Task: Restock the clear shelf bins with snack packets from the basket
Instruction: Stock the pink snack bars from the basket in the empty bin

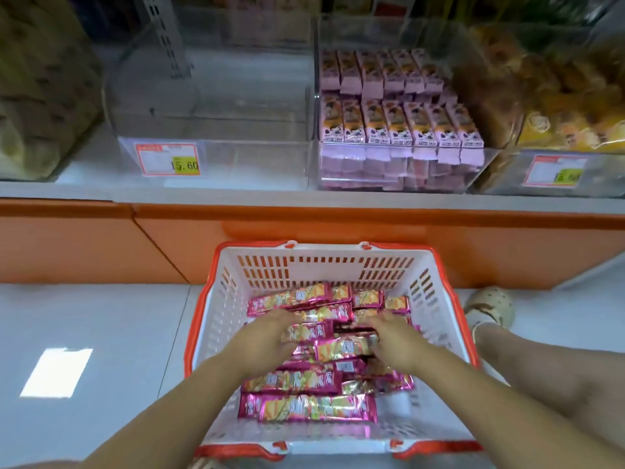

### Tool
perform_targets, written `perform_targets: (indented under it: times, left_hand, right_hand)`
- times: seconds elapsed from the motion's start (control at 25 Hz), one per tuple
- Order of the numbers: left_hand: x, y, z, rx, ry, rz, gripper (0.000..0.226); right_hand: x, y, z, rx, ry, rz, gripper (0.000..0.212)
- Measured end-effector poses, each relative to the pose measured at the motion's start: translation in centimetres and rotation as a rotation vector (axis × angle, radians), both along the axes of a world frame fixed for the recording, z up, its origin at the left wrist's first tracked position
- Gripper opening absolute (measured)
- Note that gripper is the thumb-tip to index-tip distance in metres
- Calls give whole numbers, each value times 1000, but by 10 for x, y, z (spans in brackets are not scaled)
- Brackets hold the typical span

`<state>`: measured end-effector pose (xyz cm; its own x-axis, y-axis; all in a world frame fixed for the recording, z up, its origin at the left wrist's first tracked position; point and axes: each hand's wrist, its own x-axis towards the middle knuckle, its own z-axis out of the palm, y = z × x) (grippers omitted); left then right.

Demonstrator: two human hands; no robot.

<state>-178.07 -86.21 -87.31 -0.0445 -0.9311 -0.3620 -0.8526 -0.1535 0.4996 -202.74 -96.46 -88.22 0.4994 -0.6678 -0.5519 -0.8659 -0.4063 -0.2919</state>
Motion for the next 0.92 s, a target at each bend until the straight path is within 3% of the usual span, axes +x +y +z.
perform_targets:
  times: [0.16,0.24,0.32,0.4,0.56,0.68,0.8,0.92]
  left_hand:
    - [3,21,-37,224,20,8,55]
    - [2,23,-43,245,30,30,56]
    - [0,21,-44,228,68,68,57]
    - [-6,16,-39,186,106,84,61]
    - [-21,5,-20,90,141,27,77]
    - [-30,1,-9,160,153,-58,82]
    - [-35,3,-1,287,272,-32,77]
    - [-38,9,7,315,405,121,75]
  right_hand:
    - [-17,3,-21,-54,315,95,75]
    - [-20,-2,-23,-150,349,82,71]
    - [-20,-7,-22,-174,336,114,54]
    - [-17,-10,-14,-88,255,111,44]
    - [-12,-8,4,41,63,142,52]
    - [-8,-2,20,75,-96,124,50]
    - [-4,-2,38,26,-221,72,49]
    - [3,1,55,-77,-380,-136,73]
